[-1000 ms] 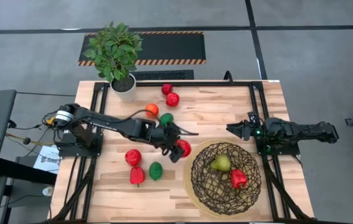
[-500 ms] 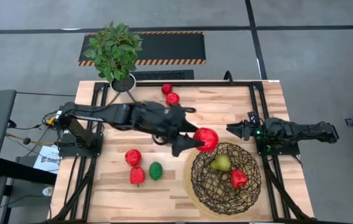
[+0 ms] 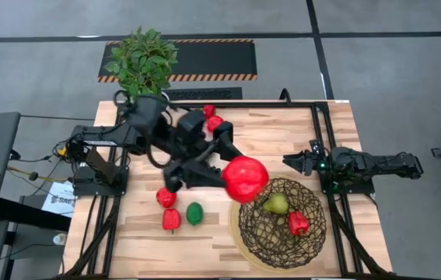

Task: Build produce basket
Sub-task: Put the bottom right red apple into the black wire basket

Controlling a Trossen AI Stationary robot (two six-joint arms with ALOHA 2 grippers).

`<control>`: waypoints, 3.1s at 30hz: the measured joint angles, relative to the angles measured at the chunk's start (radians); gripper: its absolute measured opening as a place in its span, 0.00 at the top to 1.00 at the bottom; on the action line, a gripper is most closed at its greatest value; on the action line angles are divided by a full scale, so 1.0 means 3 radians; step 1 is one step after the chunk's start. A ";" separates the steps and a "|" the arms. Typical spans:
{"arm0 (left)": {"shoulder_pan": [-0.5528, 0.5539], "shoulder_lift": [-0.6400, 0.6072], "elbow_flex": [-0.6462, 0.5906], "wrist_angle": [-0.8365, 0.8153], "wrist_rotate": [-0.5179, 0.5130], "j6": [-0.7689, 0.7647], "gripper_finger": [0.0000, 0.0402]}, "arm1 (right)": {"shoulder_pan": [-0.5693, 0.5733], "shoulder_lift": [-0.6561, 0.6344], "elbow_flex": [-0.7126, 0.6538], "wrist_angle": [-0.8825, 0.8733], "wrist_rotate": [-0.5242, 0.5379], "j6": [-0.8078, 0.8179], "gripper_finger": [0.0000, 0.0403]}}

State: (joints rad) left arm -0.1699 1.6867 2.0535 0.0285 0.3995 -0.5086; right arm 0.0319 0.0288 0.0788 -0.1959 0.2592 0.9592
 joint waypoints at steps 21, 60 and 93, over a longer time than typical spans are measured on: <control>-0.0111 -0.0020 -0.0001 -0.0241 0.1604 0.0542 0.28 | 0.0000 0.0001 0.0000 0.0000 0.0013 0.0034 0.17; -0.0071 0.0004 0.0068 -0.0265 -0.2965 0.2835 0.28 | -0.0006 0.0000 -0.0019 0.0663 0.0014 0.0099 0.17; -0.0324 -0.0001 -0.0477 -0.2136 -0.2159 0.0707 0.28 | 0.0000 0.0000 0.1439 0.0157 -0.0173 -0.0870 0.17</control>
State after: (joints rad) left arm -0.2672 1.6863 1.9103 -0.6124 -0.2483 -0.2964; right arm 0.0319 0.0288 0.5106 -0.1488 0.2073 0.6982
